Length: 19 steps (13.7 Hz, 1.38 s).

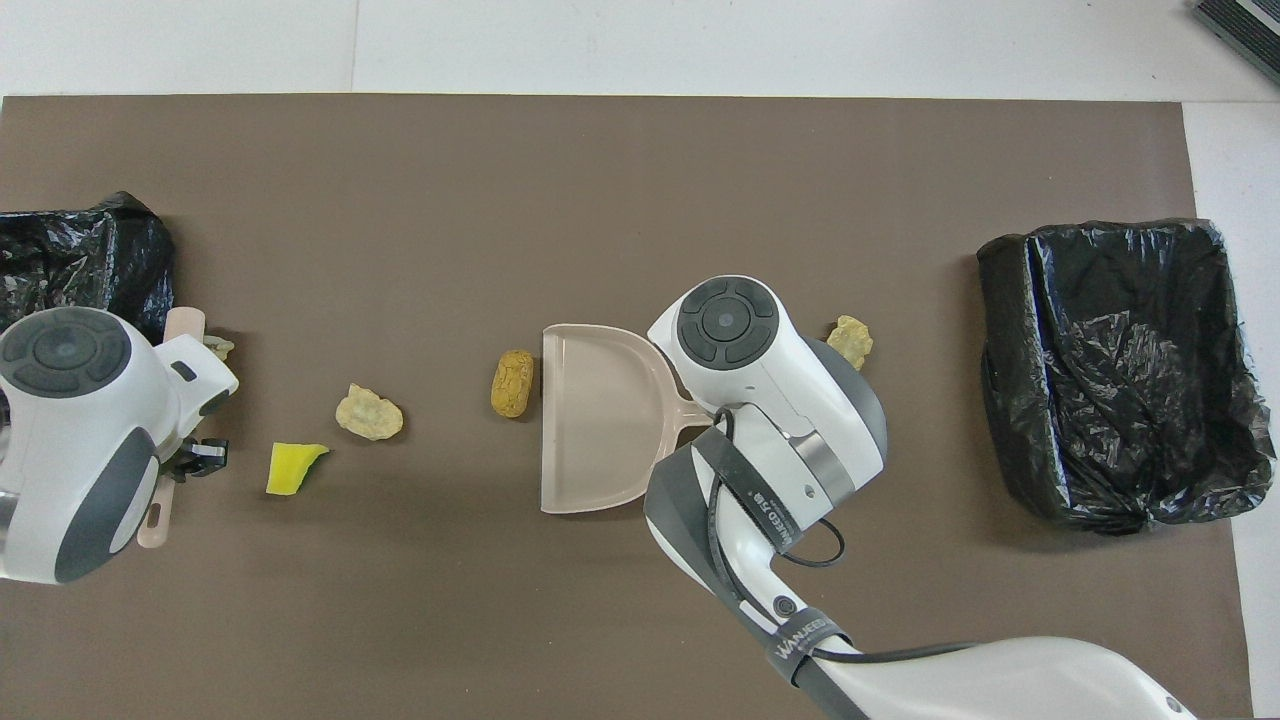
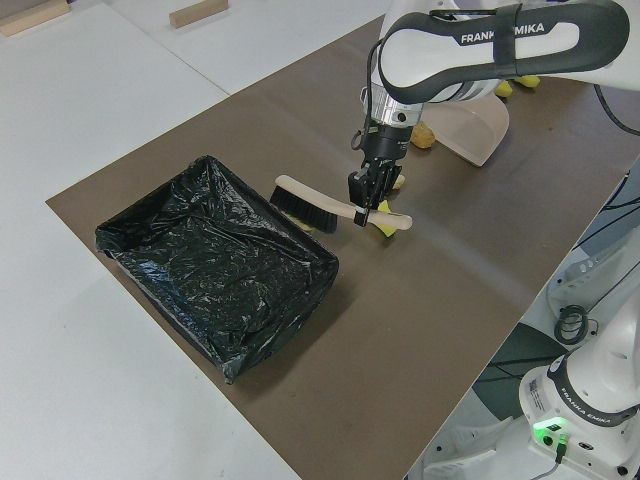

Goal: Sweep and dump trash in bin

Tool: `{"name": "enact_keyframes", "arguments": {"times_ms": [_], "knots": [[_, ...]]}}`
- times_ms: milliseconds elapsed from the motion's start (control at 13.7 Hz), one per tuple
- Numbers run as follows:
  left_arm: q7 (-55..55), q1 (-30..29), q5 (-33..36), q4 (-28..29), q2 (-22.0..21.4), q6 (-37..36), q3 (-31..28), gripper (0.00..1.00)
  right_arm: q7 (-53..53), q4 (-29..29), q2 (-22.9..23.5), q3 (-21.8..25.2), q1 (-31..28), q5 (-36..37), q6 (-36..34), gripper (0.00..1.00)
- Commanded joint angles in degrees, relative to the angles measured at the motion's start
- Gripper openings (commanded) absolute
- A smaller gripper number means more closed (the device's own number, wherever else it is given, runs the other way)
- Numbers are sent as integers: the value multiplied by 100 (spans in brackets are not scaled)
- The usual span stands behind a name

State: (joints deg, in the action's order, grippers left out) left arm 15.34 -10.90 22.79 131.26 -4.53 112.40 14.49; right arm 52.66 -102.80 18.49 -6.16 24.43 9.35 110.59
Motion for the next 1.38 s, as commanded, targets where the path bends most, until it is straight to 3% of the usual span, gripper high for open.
{"name": "enact_keyframes", "arguments": {"times_ms": [0, 146, 291, 437, 583, 728, 1093, 1311], "knots": [[617, -1, -395, 603, -391, 483, 71, 0, 130, -188, -117, -34, -17, 93, 94, 0], [838, 288, -1308, 594, -312, 1018, 80, 0, 121, -188, -117, -34, -17, 93, 94, 0], [961, 639, -1758, 445, -216, 1091, 71, 0, 104, -188, -117, -34, -17, 93, 94, 0], [1190, 738, -1769, -19, -119, 924, 80, 0, 95, -188, -117, -34, -17, 93, 94, 0], [1077, 633, -1769, -572, -127, 311, 63, 0, 86, -188, -117, -34, -17, 84, 85, 0], [780, 327, -1769, -751, -119, 107, 54, 0, 86, -196, -126, -34, -17, 84, 85, 0], [-126, -614, -1769, -181, -365, 264, 54, 0, 42, -232, -135, -34, -17, 84, 103, 0], [-269, -633, -1778, 705, -426, 1281, 54, 0, 42, -232, -135, -34, -17, 84, 103, 0]]}}
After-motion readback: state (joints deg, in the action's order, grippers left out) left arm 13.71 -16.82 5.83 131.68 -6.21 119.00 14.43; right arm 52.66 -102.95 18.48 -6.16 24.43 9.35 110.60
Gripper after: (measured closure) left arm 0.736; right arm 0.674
